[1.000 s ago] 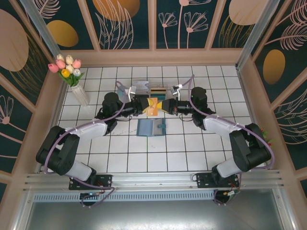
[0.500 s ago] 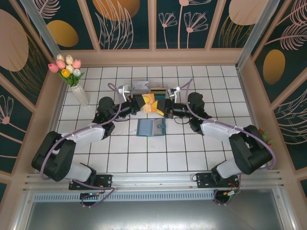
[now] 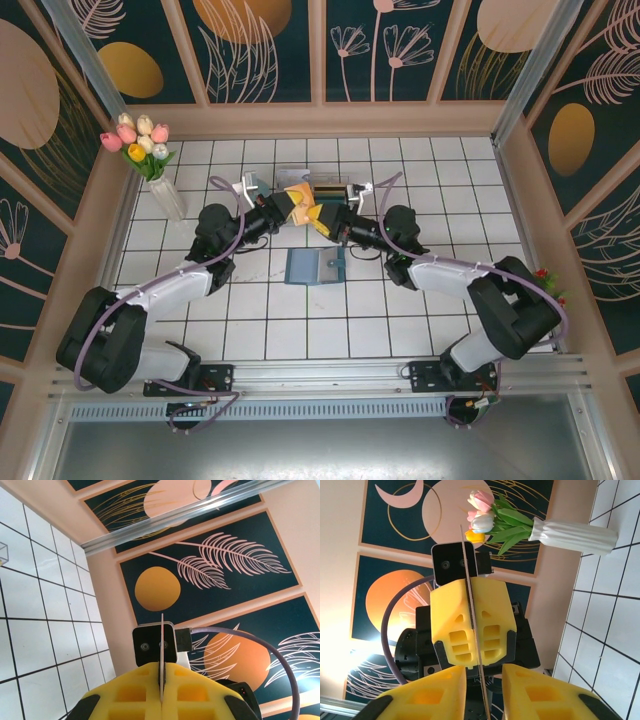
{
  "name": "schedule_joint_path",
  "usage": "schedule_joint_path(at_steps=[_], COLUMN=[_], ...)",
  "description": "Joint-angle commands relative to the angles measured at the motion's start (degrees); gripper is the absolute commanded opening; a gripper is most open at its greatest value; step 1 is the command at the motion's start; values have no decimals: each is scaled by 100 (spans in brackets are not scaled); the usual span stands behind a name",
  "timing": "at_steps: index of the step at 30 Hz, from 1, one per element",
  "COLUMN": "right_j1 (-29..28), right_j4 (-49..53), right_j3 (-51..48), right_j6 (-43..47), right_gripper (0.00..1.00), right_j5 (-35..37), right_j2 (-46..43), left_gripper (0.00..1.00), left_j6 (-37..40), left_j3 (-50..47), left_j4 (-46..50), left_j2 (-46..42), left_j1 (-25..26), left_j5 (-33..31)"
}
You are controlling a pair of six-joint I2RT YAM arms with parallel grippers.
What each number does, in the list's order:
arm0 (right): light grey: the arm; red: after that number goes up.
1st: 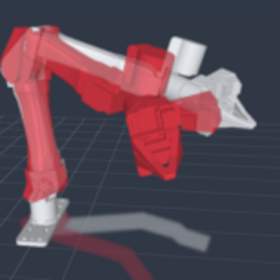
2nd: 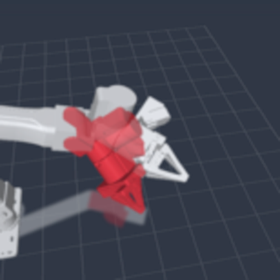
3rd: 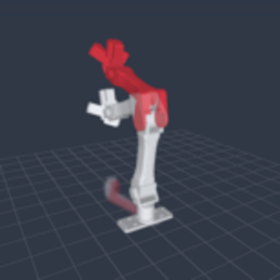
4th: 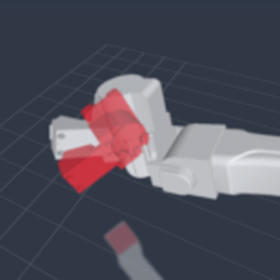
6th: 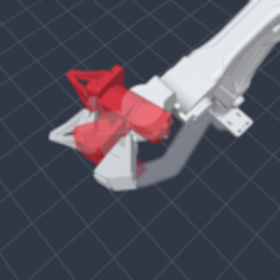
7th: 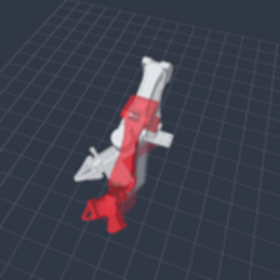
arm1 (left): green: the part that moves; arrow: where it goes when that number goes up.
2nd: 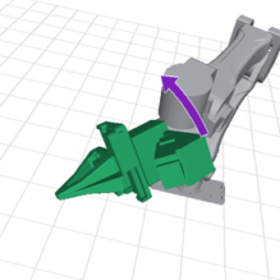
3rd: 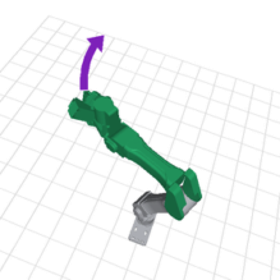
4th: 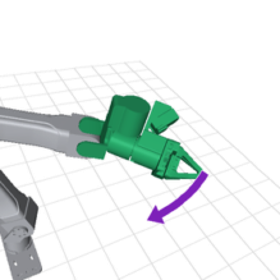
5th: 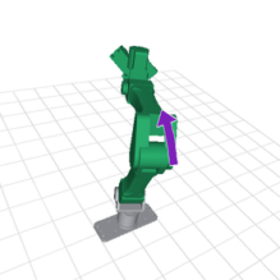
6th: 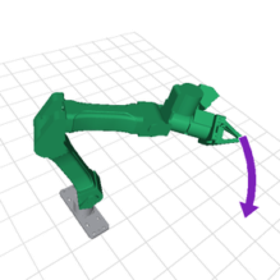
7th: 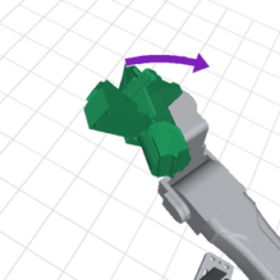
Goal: Take the credit cards out of the card holder
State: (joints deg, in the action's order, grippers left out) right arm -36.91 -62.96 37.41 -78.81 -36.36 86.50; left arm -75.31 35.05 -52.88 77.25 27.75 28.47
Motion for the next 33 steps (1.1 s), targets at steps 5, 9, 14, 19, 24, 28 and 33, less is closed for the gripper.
schedule_joint_path(at_steps=[5,9,14,19,24,28,33], right_j1=[-54,20,470,1005,1187,1376,1396], right_j4=[-630,-239,1854,4274,5898,6601,7331], right_j3=[150,131,334,1040,1878,2566,3285], right_j6=[67,626,2453,4714,6666,7773,9415], right_gripper=[12,0,0,0,0,0,0], right_j5=[258,217,-2,7,626,548,666], right_j2=[234,132,-327,-441,-338,1,460], left_gripper=[0,20,74,93,99,98,99], left_j6=[-37,266,609,1653,2744,3188,3581], left_j3=[-89,-24,-50,269,438,468,632], left_j4=[152,1184,2630,4565,5681,6015,6334], left_j2=[-138,-290,-744,-1021,-1111,-1191,-1147], left_j1=[-1,-86,-466,-639,-639,-639,-639], left_j5=[9,-46,-97,-585,-1115,-1256,-1396])
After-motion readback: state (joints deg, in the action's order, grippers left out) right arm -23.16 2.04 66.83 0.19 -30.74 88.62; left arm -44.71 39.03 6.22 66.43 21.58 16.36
